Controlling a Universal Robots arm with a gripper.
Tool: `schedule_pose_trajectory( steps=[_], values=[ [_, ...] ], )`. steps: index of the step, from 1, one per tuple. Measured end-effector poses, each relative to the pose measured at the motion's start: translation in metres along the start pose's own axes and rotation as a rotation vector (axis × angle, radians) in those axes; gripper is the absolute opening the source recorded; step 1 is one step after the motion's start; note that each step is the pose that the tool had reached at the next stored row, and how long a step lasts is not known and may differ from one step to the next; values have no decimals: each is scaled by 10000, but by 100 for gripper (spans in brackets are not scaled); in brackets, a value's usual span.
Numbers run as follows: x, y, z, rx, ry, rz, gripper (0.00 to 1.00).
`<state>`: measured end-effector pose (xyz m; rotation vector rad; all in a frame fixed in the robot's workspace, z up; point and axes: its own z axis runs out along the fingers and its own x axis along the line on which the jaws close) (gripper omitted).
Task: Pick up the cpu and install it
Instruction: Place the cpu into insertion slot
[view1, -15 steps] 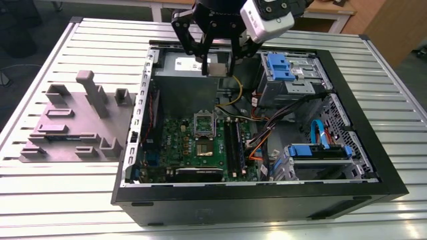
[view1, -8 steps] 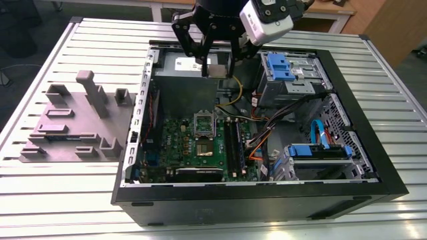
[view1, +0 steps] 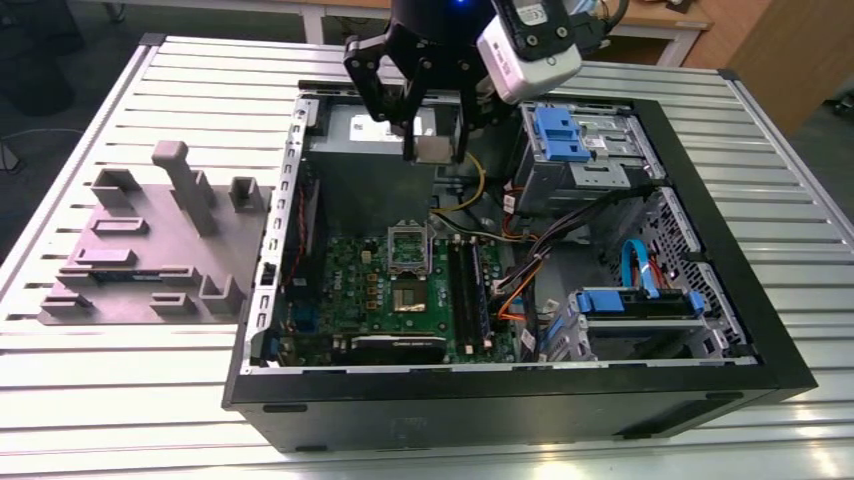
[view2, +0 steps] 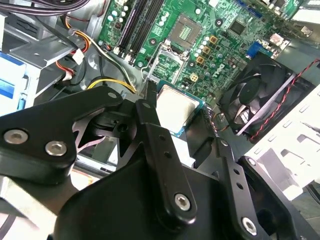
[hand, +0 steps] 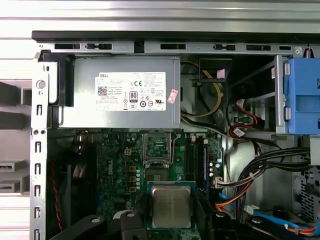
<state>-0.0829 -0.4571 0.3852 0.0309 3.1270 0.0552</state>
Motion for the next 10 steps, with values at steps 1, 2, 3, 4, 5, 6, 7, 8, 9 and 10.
schedule_pose_trajectory(
  steps=[1, 2, 3, 4, 5, 6, 7, 8, 9, 10],
  values=[
    [0, -1, 5, -1, 0, 0, 47],
    [0, -3, 9, 0, 0, 0, 47],
    [0, -4, 13, 0, 0, 0, 47],
    [0, -6, 17, 0, 0, 0, 47],
    [0, -8, 20, 0, 0, 0, 47],
    [0, -10, 23, 0, 0, -1, 47],
    [0, -13, 27, 0, 0, -1, 47],
    [0, -16, 31, -1, 0, -1, 47],
    [0, -20, 35, 0, 0, -1, 47],
    [0, -23, 40, -1, 0, -1, 47]
  ],
)
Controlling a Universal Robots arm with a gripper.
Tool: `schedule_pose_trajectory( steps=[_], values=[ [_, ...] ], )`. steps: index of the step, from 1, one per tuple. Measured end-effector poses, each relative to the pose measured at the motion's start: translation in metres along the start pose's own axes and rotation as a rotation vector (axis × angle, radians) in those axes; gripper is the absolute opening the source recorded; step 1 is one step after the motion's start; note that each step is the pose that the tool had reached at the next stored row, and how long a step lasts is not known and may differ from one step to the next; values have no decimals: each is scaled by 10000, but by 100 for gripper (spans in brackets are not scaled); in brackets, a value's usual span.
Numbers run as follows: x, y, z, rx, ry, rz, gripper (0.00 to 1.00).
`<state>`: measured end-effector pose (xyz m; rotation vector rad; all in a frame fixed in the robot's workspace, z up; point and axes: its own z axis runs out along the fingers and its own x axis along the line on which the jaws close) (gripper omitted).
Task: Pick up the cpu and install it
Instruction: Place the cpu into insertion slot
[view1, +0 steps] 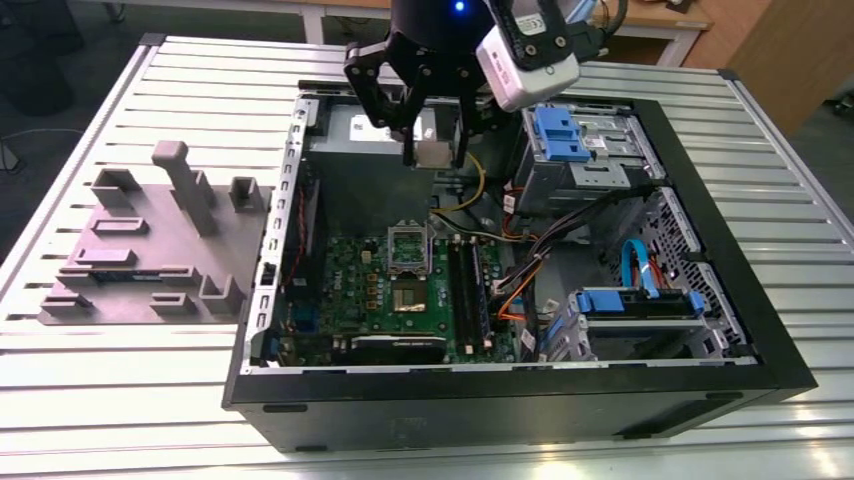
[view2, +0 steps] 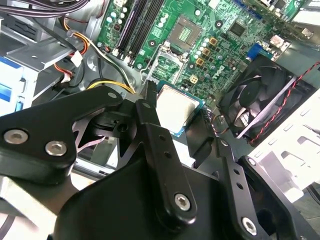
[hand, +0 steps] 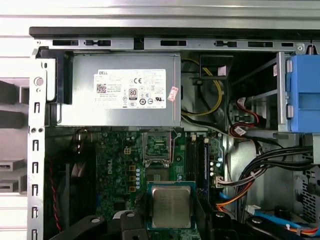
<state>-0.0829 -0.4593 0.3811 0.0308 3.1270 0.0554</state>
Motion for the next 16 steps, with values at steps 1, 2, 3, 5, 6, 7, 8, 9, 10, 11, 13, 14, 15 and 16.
schedule_pose_trajectory(
  steps=[1, 2, 3, 5, 6, 7, 8, 9, 10, 11, 13, 14, 15, 16],
  values=[
    [0, -3, 5, -1, -1, 0, 47],
    [0, -5, 10, -2, -1, 1, 47],
    [0, -7, 15, -1, -1, 1, 47],
    [0, -10, 22, 1, 0, 1, 47],
    [0, -11, 25, 1, 0, 1, 47],
    [0, -12, 29, 1, 0, 1, 47],
    [0, -13, 32, 0, 0, 1, 47],
    [0, -14, 35, 1, 0, 1, 47],
    [0, -15, 39, 0, 0, 0, 47],
    [1, -16, 41, 1, 0, 0, 47],
    [0, -21, 47, 0, 0, 0, 47],
    [0, -23, 50, 0, 0, 0, 47],
    [0, -25, 53, 0, 0, 0, 47],
    [0, -28, 56, 1, 0, 1, 47]
  ],
)
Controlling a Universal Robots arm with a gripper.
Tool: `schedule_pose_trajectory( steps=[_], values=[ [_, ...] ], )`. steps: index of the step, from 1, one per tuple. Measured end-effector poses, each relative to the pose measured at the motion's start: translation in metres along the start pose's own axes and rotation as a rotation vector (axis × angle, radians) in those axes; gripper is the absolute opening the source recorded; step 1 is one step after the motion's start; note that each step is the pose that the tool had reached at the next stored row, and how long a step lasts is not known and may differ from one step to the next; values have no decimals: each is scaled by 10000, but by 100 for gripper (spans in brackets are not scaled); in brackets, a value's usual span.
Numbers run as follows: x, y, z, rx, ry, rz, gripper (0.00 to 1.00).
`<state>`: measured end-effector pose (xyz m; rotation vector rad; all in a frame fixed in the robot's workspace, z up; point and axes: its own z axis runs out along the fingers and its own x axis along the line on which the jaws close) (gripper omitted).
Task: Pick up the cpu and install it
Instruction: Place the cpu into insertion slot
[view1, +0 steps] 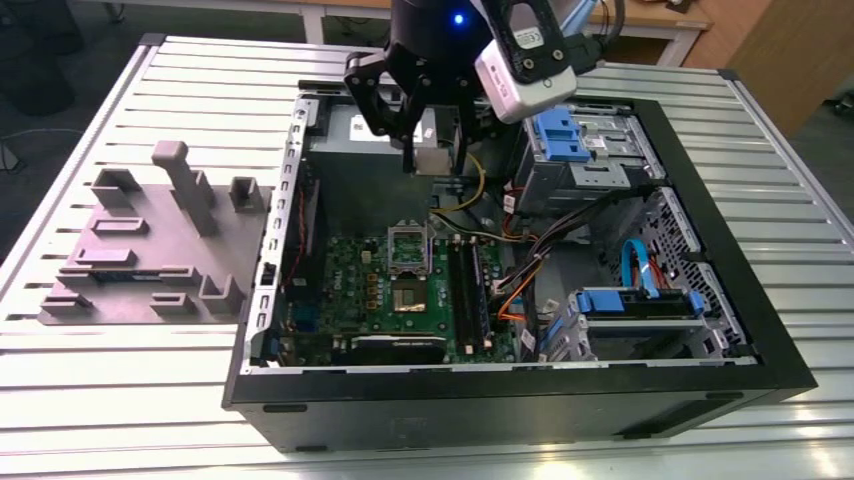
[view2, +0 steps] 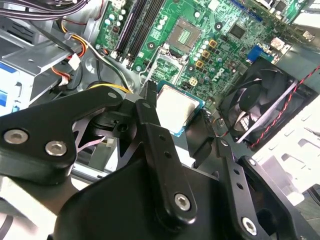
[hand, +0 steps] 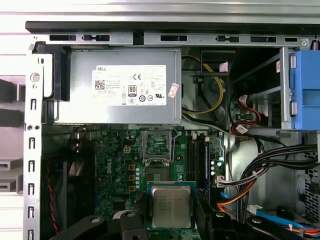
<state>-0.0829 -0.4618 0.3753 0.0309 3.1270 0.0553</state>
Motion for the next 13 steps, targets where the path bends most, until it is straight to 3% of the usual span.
schedule_pose_trajectory(
  steps=[13],
  values=[
    [0, -25, 39, -1, -1, 0, 47]
  ],
)
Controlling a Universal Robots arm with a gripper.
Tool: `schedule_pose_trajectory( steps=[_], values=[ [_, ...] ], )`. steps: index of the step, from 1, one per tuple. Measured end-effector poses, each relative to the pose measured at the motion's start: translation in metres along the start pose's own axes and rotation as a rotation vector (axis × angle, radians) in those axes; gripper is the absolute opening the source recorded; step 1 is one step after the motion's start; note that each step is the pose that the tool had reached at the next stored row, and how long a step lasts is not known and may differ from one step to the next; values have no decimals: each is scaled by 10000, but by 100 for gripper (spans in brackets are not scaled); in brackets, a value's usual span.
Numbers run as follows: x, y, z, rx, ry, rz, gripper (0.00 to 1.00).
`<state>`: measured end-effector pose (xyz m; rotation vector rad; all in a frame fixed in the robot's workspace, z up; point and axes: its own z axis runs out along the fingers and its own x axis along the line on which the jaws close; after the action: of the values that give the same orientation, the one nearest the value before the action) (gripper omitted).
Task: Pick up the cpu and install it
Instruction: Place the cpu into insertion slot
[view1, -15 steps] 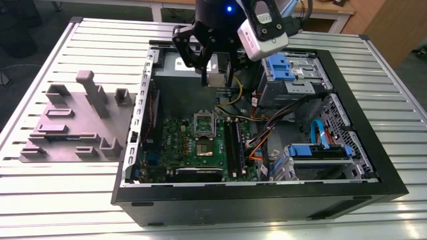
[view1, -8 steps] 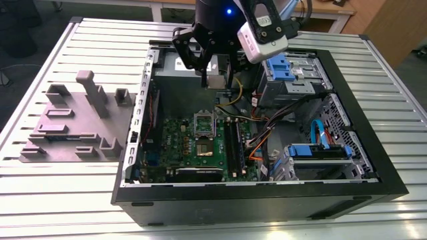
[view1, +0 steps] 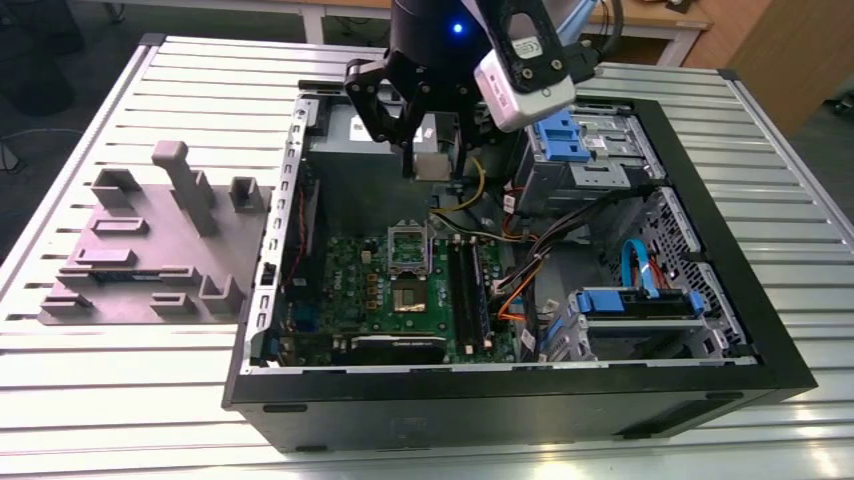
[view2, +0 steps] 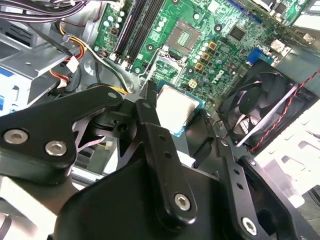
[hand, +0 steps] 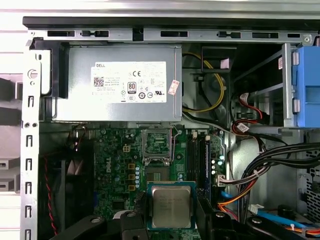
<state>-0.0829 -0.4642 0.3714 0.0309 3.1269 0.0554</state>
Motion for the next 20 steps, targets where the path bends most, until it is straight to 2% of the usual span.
schedule_pose_trajectory(
  steps=[7, 20],
  values=[
    [0, -25, 26, 0, 0, -1, 47],
    [1, -41, 137, 0, 0, -5, 47]
  ],
)
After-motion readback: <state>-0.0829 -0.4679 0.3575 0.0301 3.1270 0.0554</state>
